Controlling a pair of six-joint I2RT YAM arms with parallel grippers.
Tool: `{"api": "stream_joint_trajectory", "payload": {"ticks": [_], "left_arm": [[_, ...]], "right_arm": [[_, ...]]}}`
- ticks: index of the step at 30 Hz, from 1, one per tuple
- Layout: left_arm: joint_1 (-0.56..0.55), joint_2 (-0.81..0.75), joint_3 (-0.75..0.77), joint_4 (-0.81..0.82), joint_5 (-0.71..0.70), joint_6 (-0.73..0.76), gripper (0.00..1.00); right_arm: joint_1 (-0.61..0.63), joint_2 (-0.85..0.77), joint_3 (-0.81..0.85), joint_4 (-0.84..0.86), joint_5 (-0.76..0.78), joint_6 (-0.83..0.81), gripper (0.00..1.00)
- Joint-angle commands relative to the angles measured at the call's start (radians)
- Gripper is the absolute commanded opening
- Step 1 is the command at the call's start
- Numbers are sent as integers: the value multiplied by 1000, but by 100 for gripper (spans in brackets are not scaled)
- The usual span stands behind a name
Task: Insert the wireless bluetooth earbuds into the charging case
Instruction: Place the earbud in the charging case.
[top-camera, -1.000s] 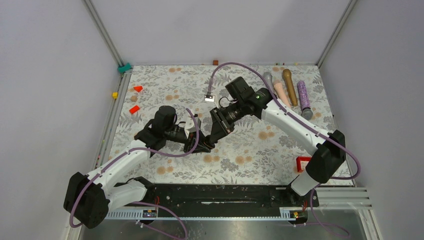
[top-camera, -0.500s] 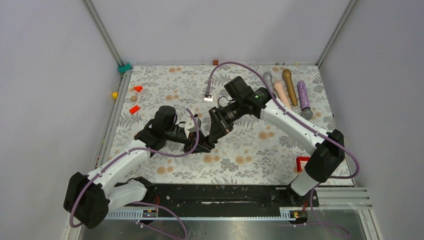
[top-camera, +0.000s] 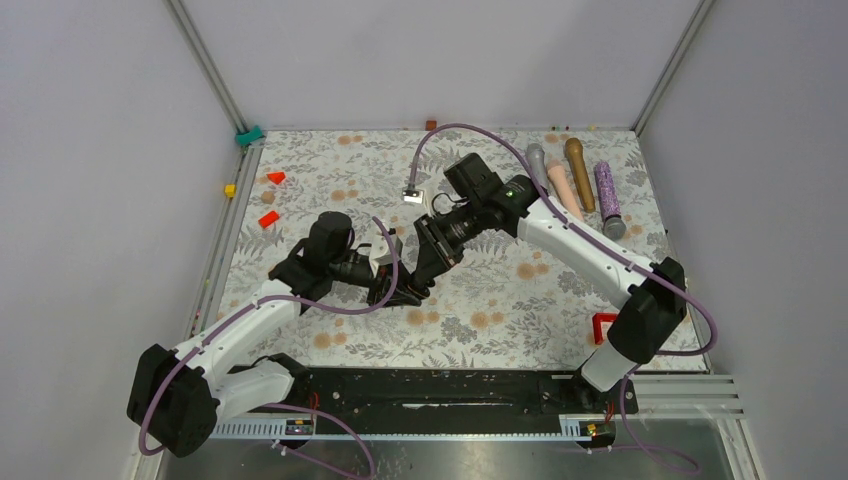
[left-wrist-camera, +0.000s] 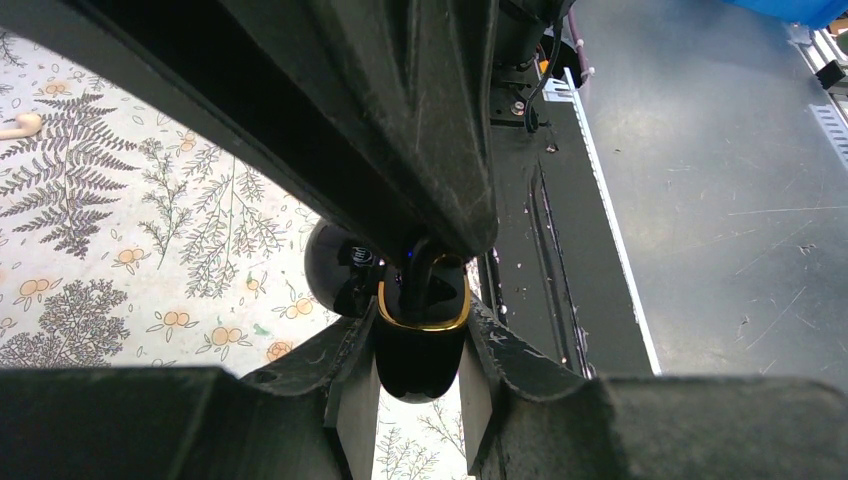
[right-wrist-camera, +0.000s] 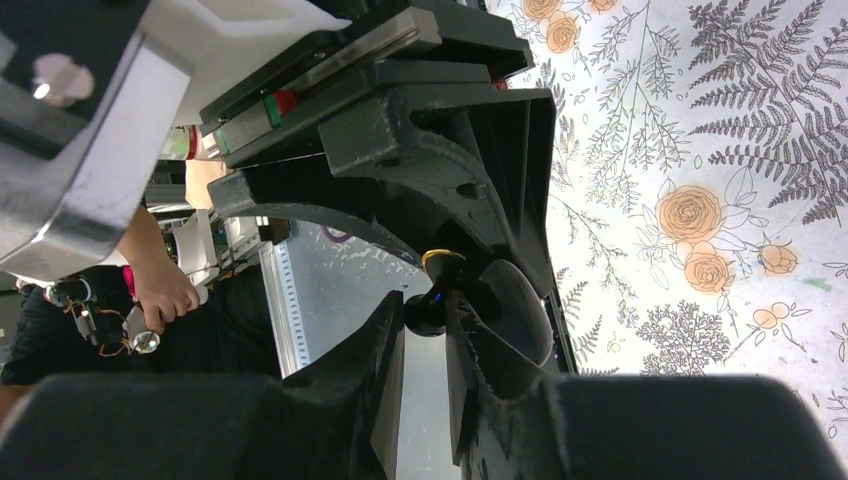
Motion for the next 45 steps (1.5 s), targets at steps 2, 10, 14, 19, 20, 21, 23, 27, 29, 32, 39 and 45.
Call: {"api": "stream_joint_trajectory", "payload": {"ticks": [2,10,14,19,20,21,23,27,29,32,39,45], "left_arm": [[-5,-14,43,29,10,15,0],[-5,-18,41,29,12,15,0],[-5,-19,40,29,12,17,0],[-5,-18,40,29,12,17,0],[-5,-20,40,29,12,17,0],[-5,-19,39,29,12,17,0],[-5,-19,40,29,13,17,0],[-4,-18,40,29,14,17,0],[-5,-19,40,29,14,17,0],[-5,-18,39,29,15,17,0],[-4,-20,38,29,18,17,0],[-5,-23,38,27,26,16,0]], "right_arm": [[32,23,46,9,10,-11,11],[41,29,47,8,32,-16,14],[42,19,72,-23,34,-35,28],[42,-13,92,-52,41,-61,36],[42,-20,95,-57,44,-66,36],[42,-25,97,-61,46,-68,37],[42,-35,97,-67,56,-67,38],[42,-33,91,-69,64,-97,40],[42,-31,90,-68,63,-97,40],[42,-20,92,-68,62,-98,40],[42,-37,109,-92,65,-145,41],[42,-129,79,-135,77,-410,46]]}}
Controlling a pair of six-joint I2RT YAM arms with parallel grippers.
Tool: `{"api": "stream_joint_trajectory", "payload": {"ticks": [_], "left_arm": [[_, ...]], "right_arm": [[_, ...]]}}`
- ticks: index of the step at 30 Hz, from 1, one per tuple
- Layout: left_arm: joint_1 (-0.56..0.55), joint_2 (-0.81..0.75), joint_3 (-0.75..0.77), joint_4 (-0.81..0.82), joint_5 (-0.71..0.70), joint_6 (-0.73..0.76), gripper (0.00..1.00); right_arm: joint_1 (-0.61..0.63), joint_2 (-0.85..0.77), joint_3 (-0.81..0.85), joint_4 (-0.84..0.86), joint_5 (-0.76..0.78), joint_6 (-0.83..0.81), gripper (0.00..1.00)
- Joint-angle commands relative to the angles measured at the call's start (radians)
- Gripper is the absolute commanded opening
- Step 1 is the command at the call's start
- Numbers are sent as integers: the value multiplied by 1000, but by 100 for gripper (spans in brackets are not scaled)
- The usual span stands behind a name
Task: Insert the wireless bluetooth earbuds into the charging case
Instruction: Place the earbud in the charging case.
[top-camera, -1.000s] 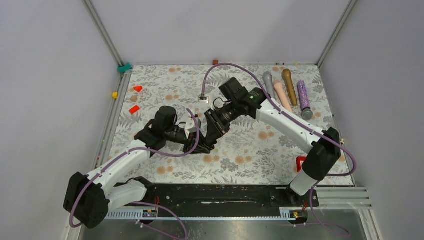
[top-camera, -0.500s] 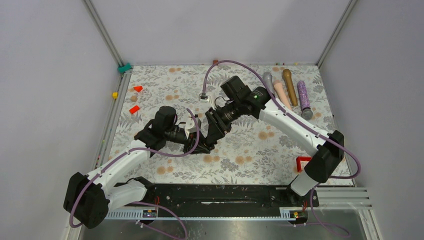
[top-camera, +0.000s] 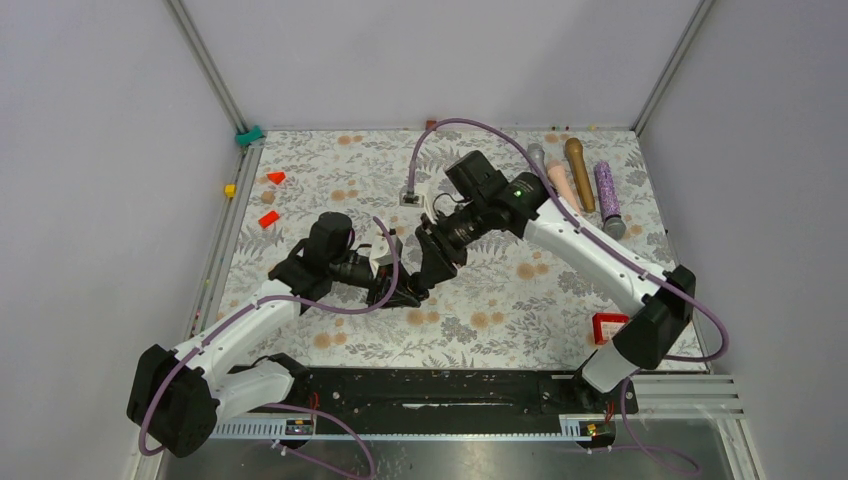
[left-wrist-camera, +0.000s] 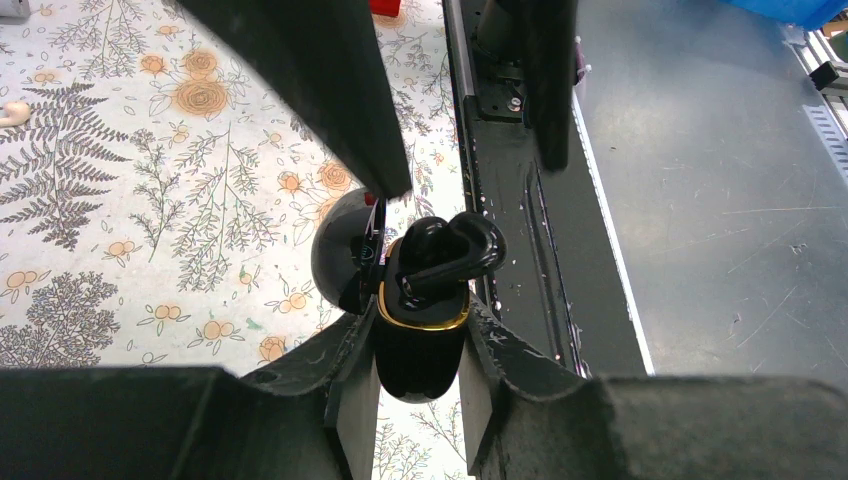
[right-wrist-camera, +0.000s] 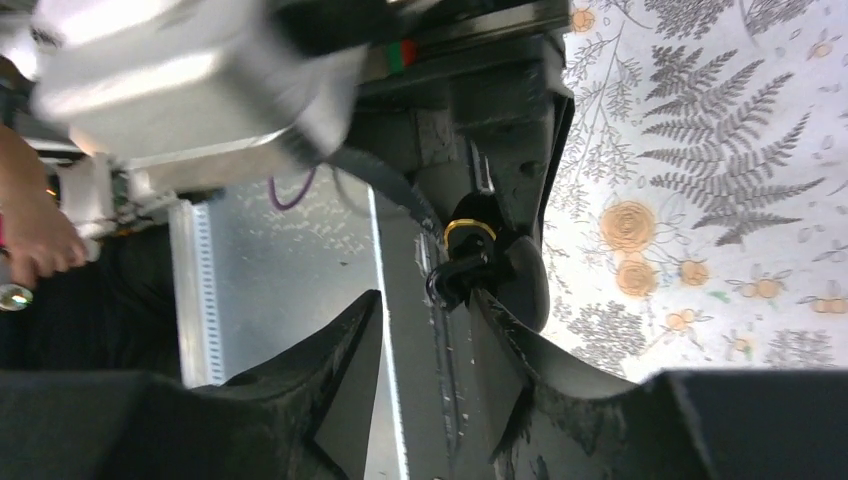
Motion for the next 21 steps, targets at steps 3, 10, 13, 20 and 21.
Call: {"api": "stream_joint_trajectory", "payload": {"ticks": [3,10,13,20,21], "left_arm": [[-3,-23,38,50,29,14,0],[-5,-20,39,51,31,13,0],[-4,-11,41,50,31,9,0],[-4,8,45,50,37,3,0],[-4,11,46,50,37,2,0]], "right_arm": [[9,-223,-116,47,39,-392,51],[9,-410,-364,237,97,-656,62],[11,-430,-422,310,90,-711,63],[63,-440,-443,390,210,-726,60],[78,-438,-444,392,226,-731,60]]}}
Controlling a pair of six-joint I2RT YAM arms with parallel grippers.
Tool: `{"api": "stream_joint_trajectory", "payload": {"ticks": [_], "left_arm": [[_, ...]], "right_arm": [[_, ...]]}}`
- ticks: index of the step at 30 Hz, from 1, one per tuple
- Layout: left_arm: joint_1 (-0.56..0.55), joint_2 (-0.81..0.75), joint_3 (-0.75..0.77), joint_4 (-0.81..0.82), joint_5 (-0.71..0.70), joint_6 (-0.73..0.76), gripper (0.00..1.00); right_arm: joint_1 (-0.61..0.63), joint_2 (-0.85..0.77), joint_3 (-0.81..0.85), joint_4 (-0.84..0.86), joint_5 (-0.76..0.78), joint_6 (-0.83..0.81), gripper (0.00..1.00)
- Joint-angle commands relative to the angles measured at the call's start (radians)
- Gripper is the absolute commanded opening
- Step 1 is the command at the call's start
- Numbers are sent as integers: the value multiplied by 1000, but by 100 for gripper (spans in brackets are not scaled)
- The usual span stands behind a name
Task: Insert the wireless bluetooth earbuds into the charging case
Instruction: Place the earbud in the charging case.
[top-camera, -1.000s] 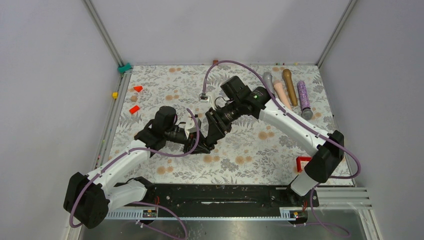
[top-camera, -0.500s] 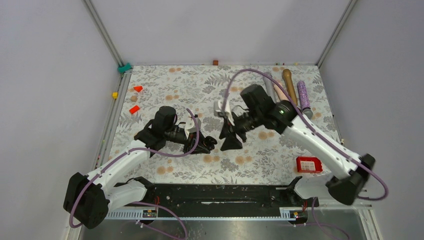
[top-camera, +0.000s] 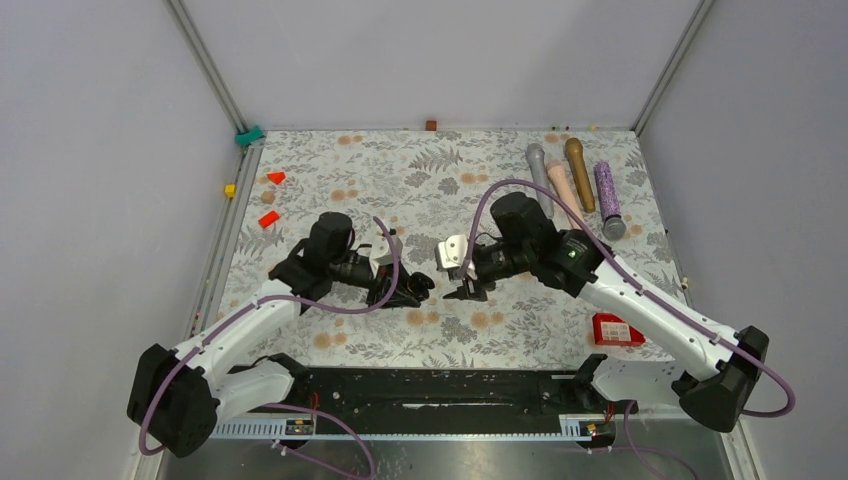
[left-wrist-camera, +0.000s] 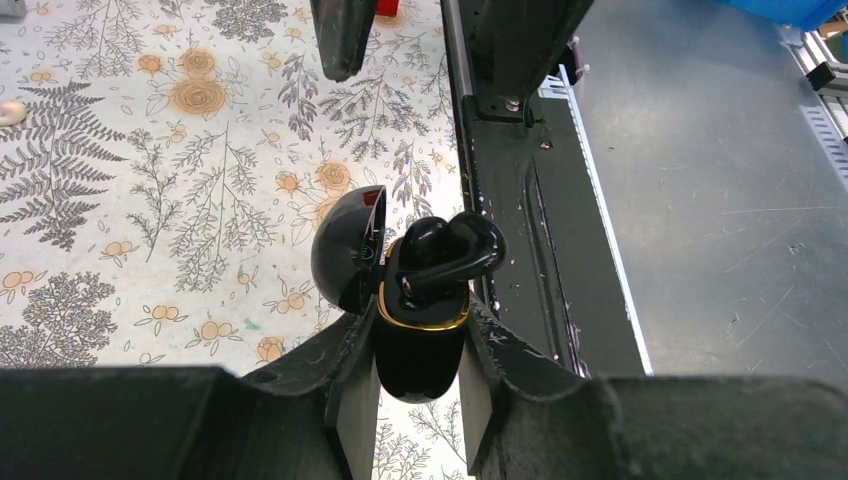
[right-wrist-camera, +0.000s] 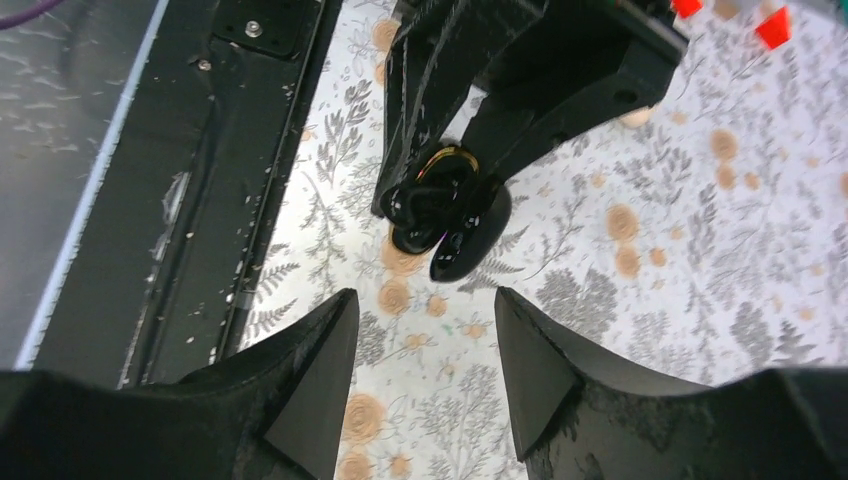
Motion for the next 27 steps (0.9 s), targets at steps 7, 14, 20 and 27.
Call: {"api": "stream_joint_trajectory", "payload": {"ticks": [7,14,20,27], "left_arm": [[3,42,60,48,59,-23,0],[19,43,59,54,73,-30,0],[20,43,58,56,71,-28,0],[19,42,56,56,68,-24,0]], "right_arm": [[154,14,-26,94,180,-124,58],[197,-7,-83,116,225,-161,56],[200,-3,-62,168,276,-94,52],[209,-1,-40,164,261,-36,52]]}}
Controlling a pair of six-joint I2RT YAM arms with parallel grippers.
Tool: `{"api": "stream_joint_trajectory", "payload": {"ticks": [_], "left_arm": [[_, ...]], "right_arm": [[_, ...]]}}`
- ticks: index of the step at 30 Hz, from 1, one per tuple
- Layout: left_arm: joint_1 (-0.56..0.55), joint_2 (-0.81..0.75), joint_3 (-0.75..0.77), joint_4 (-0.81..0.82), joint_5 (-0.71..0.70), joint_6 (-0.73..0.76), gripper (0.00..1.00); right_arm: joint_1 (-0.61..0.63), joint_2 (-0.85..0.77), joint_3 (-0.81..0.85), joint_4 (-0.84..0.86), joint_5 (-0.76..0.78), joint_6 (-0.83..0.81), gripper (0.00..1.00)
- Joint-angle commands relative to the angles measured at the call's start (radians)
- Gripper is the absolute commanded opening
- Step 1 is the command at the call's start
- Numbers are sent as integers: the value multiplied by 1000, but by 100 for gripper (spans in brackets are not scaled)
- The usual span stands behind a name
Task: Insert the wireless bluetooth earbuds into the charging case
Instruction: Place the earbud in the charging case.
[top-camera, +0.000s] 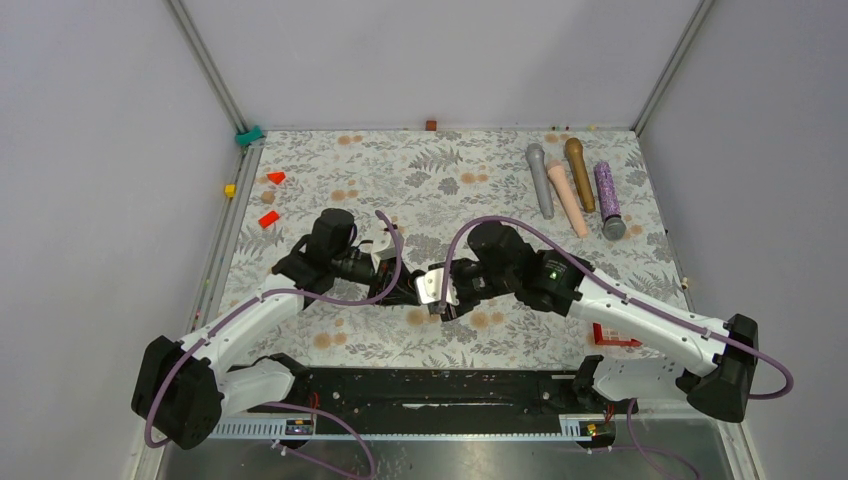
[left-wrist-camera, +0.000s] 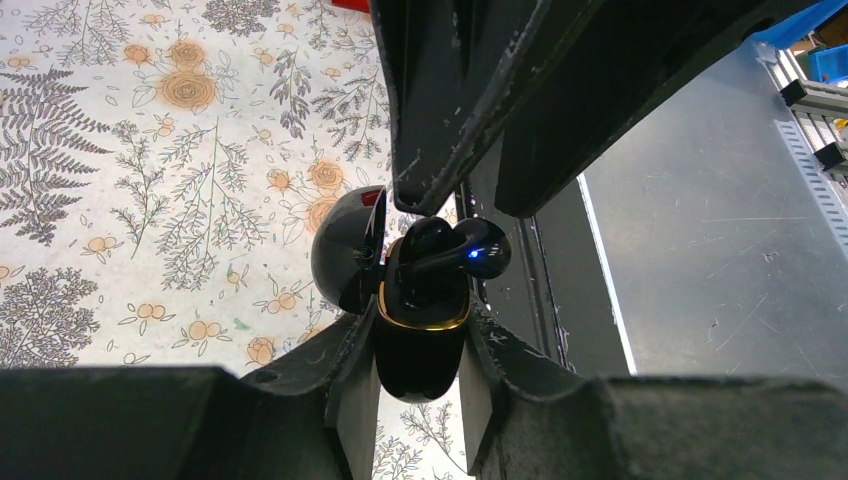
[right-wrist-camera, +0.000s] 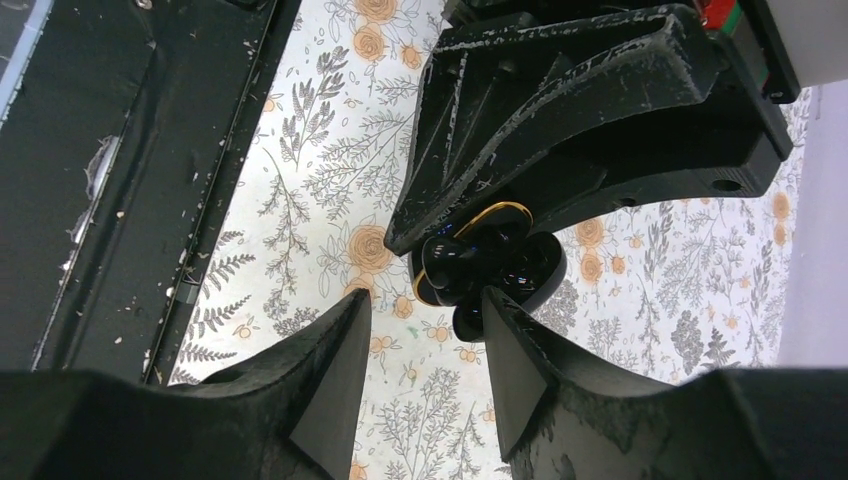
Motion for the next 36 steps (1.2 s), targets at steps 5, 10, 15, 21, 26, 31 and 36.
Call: {"api": "stream_joint_trajectory", "payload": {"ticks": [5,10,15,21,26,31,36], "left_arm": [[3,-2,37,49,31,8,0],[3,0,37,49,29,7,0],[4,-3,37,49,30,7,0],[8,-5,34,50,34,8,0],[8,-3,32,49,35,12,0],[7,-3,32,49,34,12,0],[7,-1,34,49,35,10,0]], "right_arm": [[32,-2,69,20,10,91,51],[50,8,82,25,40,130,50],[72,35,81,41,96,136,50],[92,48,76,74,172,145,47],[93,47,76,94,214,164,41],[93,49,75,100,214,168,33],[93,49,86,89,204,171,21]]}}
